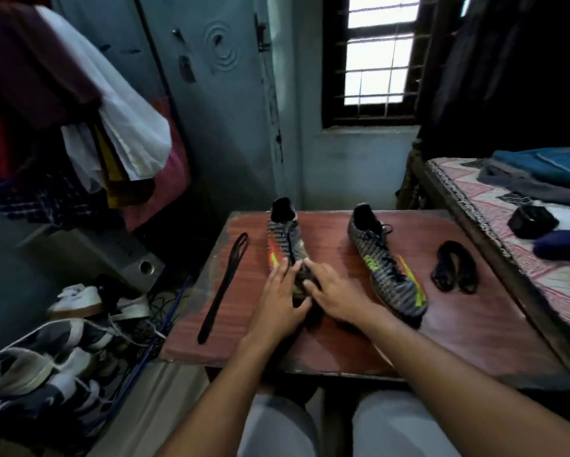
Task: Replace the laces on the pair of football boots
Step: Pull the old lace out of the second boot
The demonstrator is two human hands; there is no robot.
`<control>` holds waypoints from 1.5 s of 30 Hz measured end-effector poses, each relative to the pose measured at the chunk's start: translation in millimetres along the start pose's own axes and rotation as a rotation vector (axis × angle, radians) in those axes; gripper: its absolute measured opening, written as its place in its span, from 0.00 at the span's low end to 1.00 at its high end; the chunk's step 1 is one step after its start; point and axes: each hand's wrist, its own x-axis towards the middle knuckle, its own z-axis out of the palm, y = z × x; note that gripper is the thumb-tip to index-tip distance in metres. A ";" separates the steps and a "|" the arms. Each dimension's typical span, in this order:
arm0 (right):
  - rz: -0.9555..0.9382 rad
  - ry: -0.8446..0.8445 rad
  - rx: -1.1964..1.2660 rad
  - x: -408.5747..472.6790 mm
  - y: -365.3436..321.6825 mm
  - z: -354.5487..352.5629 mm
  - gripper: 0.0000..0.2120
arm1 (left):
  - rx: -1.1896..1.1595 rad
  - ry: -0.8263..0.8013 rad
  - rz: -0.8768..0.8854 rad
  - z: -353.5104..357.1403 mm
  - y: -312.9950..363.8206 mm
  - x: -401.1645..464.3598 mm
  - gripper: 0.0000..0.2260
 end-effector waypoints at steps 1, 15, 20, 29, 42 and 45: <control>-0.014 -0.032 -0.006 -8.2 -0.7 -3.4 0.28 | -0.025 0.013 -0.005 0.0 2.5 -8.2 0.37; 0.188 0.317 -0.074 -95.7 90.4 -66.0 0.31 | -0.054 0.080 0.290 29.5 101.9 -19.8 0.31; 0.254 0.312 -0.069 -94.1 101.3 -81.9 0.29 | -0.390 0.081 0.067 69.6 151.6 34.4 0.36; 0.351 0.138 -0.604 -117.1 165.7 -110.4 0.47 | -0.409 0.085 -0.018 83.7 122.1 115.0 0.33; -0.027 0.586 0.100 36.0 114.0 -102.7 0.14 | -0.523 0.466 0.117 79.2 89.1 133.8 0.09; -0.042 0.729 0.185 39.8 122.5 -90.6 0.05 | -0.619 0.499 0.124 79.0 88.6 137.8 0.06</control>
